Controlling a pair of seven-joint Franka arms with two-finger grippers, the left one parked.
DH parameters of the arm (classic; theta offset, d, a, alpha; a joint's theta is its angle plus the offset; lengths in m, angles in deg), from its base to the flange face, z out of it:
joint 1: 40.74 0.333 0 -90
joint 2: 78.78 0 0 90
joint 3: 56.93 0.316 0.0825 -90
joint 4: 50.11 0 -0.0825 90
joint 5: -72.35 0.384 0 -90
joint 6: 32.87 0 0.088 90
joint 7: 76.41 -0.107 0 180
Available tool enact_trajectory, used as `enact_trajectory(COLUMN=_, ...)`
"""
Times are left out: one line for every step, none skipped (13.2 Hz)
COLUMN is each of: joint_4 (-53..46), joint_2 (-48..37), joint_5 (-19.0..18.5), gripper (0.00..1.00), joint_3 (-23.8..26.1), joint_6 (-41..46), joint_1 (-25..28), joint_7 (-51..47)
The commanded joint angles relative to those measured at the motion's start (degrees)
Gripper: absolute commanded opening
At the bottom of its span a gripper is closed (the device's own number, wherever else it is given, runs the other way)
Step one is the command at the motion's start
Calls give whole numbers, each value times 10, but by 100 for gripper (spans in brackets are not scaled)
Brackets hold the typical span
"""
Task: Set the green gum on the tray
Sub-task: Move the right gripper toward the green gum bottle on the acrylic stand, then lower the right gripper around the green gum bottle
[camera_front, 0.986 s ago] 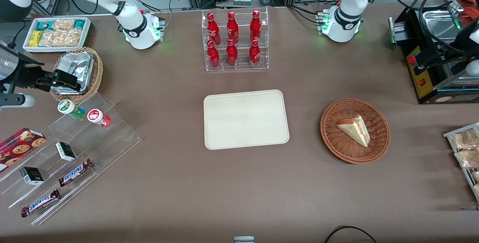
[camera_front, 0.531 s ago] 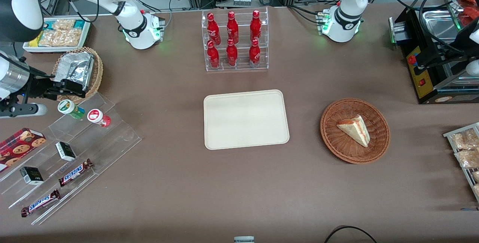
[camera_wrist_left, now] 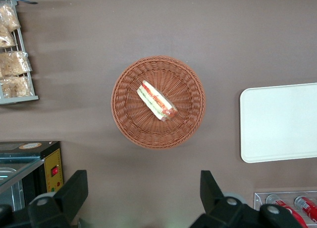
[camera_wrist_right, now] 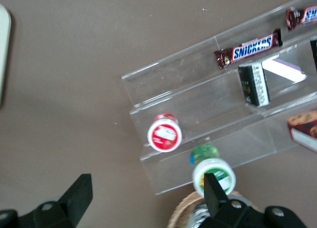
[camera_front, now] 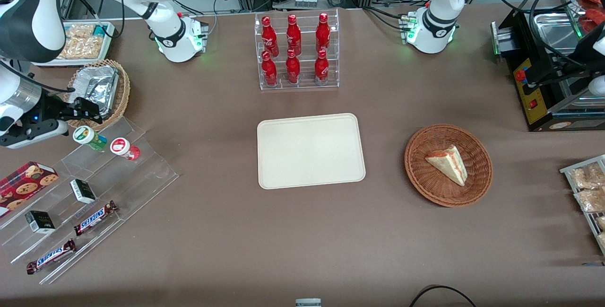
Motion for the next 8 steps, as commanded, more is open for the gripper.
enact_trajectory(joint_4=67, joint_2=-21, joint_5=-5, gripper=100, joint_3=2, joint_6=-77, joint_1=-35, joint_7=100)
enact_trajectory(joint_4=78, joint_2=-19, joint_5=-5, gripper=100, joint_3=2, joint_6=-90, joint_1=-44, joint_7=117)
enact_trajectory(joint_4=87, joint_2=-18, joint_5=-5, gripper=100, joint_3=2, joint_6=-106, joint_1=-51, joint_7=132)
enact_trajectory(joint_4=100, joint_2=-18, joint_5=-5, gripper=100, joint_3=2, joint_6=-126, joint_1=-58, joint_7=147)
enact_trajectory(joint_4=111, joint_2=-17, joint_5=-5, gripper=100, joint_3=1, joint_6=-143, joint_1=-60, joint_7=157)
enact_trajectory(joint_4=123, joint_2=-15, joint_5=-5, gripper=100, joint_3=-9, joint_6=-163, joint_1=-63, joint_7=169)
enact_trajectory(joint_4=135, joint_2=-13, joint_5=-4, gripper=100, joint_3=-15, joint_6=-179, joint_1=-63, joint_7=187)
enact_trajectory(joint_4=143, joint_2=-12, joint_5=-3, gripper=100, joint_3=-20, joint_6=-191, joint_1=-63, joint_7=197)
